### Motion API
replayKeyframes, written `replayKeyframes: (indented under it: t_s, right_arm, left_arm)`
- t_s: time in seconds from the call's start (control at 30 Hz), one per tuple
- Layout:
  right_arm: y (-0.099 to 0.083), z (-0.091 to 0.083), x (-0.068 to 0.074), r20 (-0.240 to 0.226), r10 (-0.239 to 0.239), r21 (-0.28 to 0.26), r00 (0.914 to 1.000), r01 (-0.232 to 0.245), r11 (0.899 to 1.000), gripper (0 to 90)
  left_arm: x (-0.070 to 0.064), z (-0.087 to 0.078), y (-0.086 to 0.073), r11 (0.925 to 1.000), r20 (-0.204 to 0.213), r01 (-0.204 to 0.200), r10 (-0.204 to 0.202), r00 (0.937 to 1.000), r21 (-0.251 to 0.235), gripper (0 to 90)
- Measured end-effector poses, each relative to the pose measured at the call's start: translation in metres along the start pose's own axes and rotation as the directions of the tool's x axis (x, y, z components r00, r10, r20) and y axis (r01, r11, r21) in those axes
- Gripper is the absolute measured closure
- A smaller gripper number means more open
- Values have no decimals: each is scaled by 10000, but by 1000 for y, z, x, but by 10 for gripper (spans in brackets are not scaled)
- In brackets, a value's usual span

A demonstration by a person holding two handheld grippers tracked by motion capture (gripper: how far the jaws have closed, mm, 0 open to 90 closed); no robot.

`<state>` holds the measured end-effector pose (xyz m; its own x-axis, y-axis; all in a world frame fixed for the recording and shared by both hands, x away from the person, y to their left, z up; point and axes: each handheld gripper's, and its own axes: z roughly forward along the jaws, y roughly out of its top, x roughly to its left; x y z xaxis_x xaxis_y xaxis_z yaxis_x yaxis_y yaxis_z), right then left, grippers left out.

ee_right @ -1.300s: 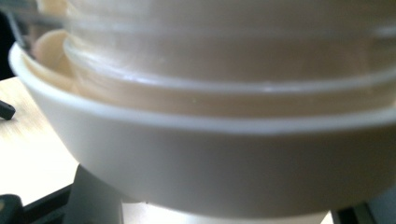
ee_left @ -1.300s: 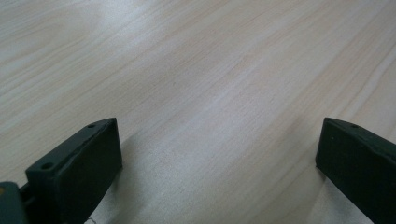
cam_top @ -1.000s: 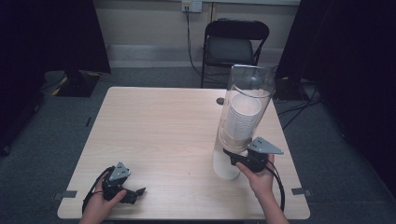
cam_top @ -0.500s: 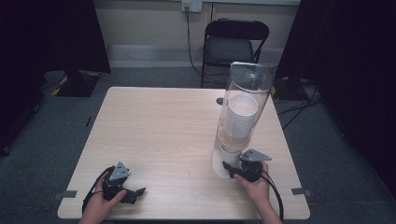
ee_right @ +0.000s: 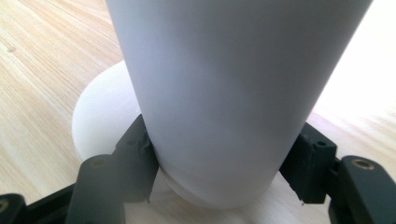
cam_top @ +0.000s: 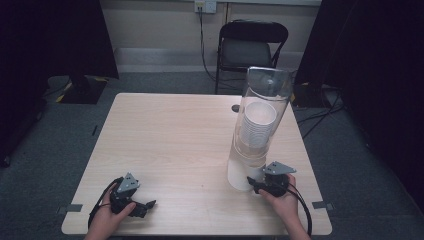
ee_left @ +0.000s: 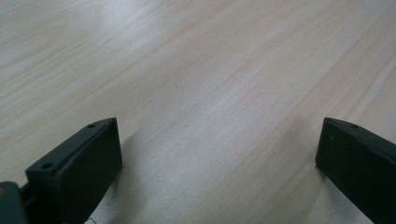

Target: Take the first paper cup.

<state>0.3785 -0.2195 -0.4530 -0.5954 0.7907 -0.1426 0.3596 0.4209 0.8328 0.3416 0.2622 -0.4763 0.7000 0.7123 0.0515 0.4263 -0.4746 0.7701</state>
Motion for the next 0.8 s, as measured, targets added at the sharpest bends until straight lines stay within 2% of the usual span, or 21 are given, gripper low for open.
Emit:
replayKeyframes:
  t_s: [0.1, 0.23, 0.27, 0.33, 0.43, 0.57, 0.67, 0.73, 0.8]
  right_arm:
    - [-3, -6, -5, 79, 104, -26, 9999, -104, 9999, 358]
    - [-16, -12, -15, 177, 690, -12, 9975, -690, 9976, 355]
    - [-17, -16, -19, 372, 654, 0, 9972, -655, 9979, 355]
    - [-18, -21, -24, 481, 794, -169, 9957, -787, 9968, 354]
    - [-20, -26, -31, 647, 1130, -333, 9915, -1110, 9933, 352]
    - [-25, -30, -42, 1132, 1565, -448, 9812, -1523, 9873, 349]
    - [-24, -32, -41, 1081, 1591, -739, 9813, -1516, 9857, 349]
    - [-23, -33, -34, 849, 1455, -865, 9857, -1382, 9866, 349]
    - [-22, -34, -28, 900, 1289, -850, 9876, -1214, 9890, 348]
  left_arm:
    - [0, 0, 0, 10000, 3, -4, 4, 10000, 6, 0]
    - [0, 0, 0, 10000, -1, 2, -2, 10000, -1, 0]
    - [0, 0, 0, 10000, -1, 2, -2, 10000, -1, 0]
    - [0, 0, 0, 10000, 5, -6, 6, 10000, 11, 0]
    - [0, 0, 0, 10000, 5, -8, 8, 10000, 12, 0]
    - [0, 0, 0, 10000, 0, -1, 1, 10000, 2, 0]
    - [0, 0, 0, 10000, 3, -8, 8, 10000, 11, 0]
    - [0, 0, 0, 10000, 4, -5, 5, 10000, 8, 0]
    - [0, 0, 0, 10000, 4, -4, 4, 10000, 8, 0]
